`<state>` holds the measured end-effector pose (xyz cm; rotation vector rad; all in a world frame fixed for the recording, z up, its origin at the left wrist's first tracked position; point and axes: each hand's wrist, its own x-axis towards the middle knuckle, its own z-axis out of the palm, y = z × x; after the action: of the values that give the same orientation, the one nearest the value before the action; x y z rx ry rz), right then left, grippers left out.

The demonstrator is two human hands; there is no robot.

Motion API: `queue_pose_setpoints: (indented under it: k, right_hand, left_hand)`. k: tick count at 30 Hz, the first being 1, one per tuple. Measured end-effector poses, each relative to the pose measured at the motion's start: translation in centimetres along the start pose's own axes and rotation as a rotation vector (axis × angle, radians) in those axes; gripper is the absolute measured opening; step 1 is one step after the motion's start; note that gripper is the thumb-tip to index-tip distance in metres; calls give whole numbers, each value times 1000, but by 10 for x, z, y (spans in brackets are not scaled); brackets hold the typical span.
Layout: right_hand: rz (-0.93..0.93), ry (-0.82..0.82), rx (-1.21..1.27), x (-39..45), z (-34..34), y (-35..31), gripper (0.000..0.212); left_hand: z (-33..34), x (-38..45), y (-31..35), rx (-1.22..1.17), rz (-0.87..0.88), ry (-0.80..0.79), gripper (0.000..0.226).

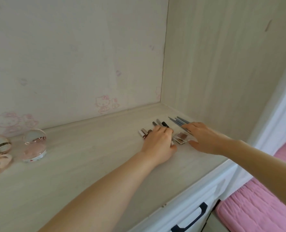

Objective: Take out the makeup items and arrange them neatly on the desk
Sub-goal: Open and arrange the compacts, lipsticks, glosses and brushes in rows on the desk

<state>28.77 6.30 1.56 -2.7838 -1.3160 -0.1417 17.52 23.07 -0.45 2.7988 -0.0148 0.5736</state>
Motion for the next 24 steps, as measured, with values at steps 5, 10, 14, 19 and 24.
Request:
queue_pose_setpoints:
  k: [5,10,14,19,24]
  right_hand:
    - [6,-72,80,22,-2,9,47]
    - [16,-76,109,32,5,13,50]
    - [-9,-61,110,31,2,11,33]
    - [40,-56,135,24,-5,7,41]
    - [67,39,201,17,-18,-1,47]
  left_hand:
    - [13,27,9,50,-53,-67,52]
    - [21,37,19,43,-108,-78,55]
    - [24,38,24,-29,-146,-65,50]
    - [24,36,24,-139,-184,-40,57]
    - [8,29,16,-394,-169,26,67]
